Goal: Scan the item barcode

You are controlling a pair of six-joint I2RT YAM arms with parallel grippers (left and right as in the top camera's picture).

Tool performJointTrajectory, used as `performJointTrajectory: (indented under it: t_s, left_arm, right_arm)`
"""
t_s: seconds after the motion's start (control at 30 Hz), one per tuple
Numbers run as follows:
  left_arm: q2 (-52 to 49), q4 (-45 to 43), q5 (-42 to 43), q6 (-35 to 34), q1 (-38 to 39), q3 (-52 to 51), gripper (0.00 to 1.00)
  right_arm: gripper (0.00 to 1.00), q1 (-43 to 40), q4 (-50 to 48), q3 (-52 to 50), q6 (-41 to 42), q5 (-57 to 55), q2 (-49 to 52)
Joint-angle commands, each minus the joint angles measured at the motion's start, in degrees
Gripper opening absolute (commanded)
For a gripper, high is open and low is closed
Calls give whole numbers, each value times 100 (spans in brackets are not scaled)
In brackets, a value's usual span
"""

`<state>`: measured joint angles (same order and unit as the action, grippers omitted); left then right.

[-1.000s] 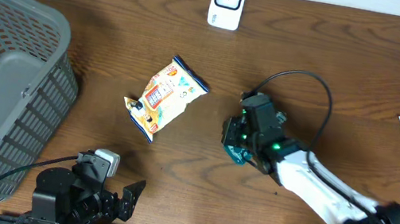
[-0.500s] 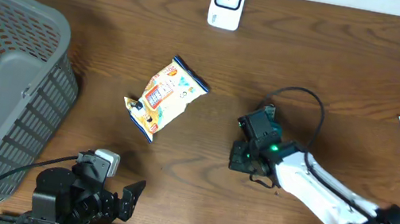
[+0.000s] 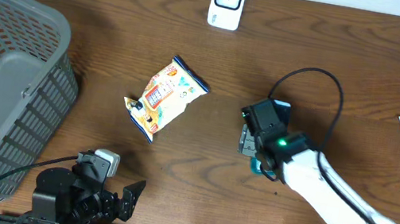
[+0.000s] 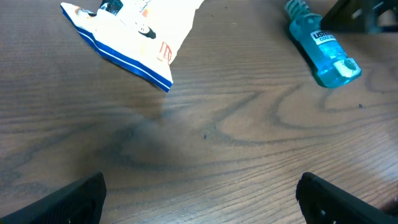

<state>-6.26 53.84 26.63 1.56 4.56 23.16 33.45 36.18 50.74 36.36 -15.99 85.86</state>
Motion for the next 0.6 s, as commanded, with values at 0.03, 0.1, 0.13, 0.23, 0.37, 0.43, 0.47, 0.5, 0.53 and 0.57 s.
performJointTrajectory:
  t_s: [0.03, 0.1, 0.13, 0.23, 0.37, 0.43, 0.47, 0.5, 0.53, 0.57]
  left_arm:
    - [11, 13, -31, 57, -9, 52, 98]
    - [11, 13, -31, 57, -9, 52, 98]
    - [11, 11, -31, 57, -9, 52, 98]
    - [11, 13, -31, 57, -9, 52, 98]
    - [11, 13, -31, 57, -9, 52, 98]
    - [11, 13, -31, 57, -9, 52, 98]
    - [11, 13, -31, 57, -9, 52, 98]
    - [11, 13, -28, 57, -9, 52, 98]
    - [11, 13, -31, 57, -9, 52, 98]
    - [11, 13, -28, 57, -9, 52, 98]
  right_arm:
    - [76, 13, -4, 28, -42, -496, 776]
    - [77, 13, -52, 31, -42, -492, 999]
    - [77, 13, -74, 31, -42, -494, 1084]
    - [74, 13, -26, 31, -42, -463, 1331]
    - [48, -254, 249, 24, -280, 702, 1808]
    - [37, -391, 334, 24, -282, 804, 1862]
    - [35, -437, 348, 24, -317, 807, 1867]
    - [34, -494, 337, 24, -463, 872, 1864]
    - [33, -535, 317, 26, -614, 975, 1862]
    - [33, -575, 289, 31, -769, 1147, 1862]
